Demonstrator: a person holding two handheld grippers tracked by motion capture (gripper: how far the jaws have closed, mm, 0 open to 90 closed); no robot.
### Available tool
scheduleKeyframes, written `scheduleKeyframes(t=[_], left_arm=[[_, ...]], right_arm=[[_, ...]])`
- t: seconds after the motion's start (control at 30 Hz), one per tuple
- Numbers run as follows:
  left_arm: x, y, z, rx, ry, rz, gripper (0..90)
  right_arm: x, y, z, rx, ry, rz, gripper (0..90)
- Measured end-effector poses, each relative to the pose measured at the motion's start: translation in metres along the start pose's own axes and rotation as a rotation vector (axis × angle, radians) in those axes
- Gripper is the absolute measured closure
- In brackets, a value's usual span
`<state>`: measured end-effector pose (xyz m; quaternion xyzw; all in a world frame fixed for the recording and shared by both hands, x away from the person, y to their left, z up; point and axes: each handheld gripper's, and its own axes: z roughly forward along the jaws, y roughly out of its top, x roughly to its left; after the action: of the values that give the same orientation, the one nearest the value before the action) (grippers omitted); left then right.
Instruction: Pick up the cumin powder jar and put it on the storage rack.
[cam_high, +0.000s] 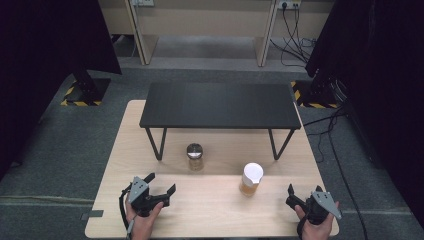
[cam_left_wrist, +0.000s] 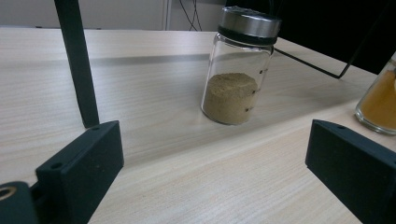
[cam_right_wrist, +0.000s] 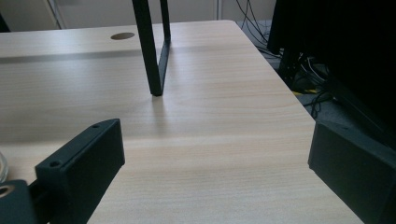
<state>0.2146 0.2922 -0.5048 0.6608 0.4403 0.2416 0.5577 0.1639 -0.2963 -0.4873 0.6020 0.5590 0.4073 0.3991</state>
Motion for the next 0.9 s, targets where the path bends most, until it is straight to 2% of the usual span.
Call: scheduleKeyframes(t=[0.33, 0.9], left_arm=[[-0.0031, 0.0011, 0.0011, 0.009, -0.014, 0.041, 4.4], [-0.0048, 0.0023, 0.0035, 0.012, -0.014, 0.063, 4.1]], right_arm=[[0.0001, 0.0019, 0.0009, 0.011, 0.002, -0.003, 3.5], [0.0022, 0.0024, 0.0005, 0.016, 0.006, -0.022, 3.5]])
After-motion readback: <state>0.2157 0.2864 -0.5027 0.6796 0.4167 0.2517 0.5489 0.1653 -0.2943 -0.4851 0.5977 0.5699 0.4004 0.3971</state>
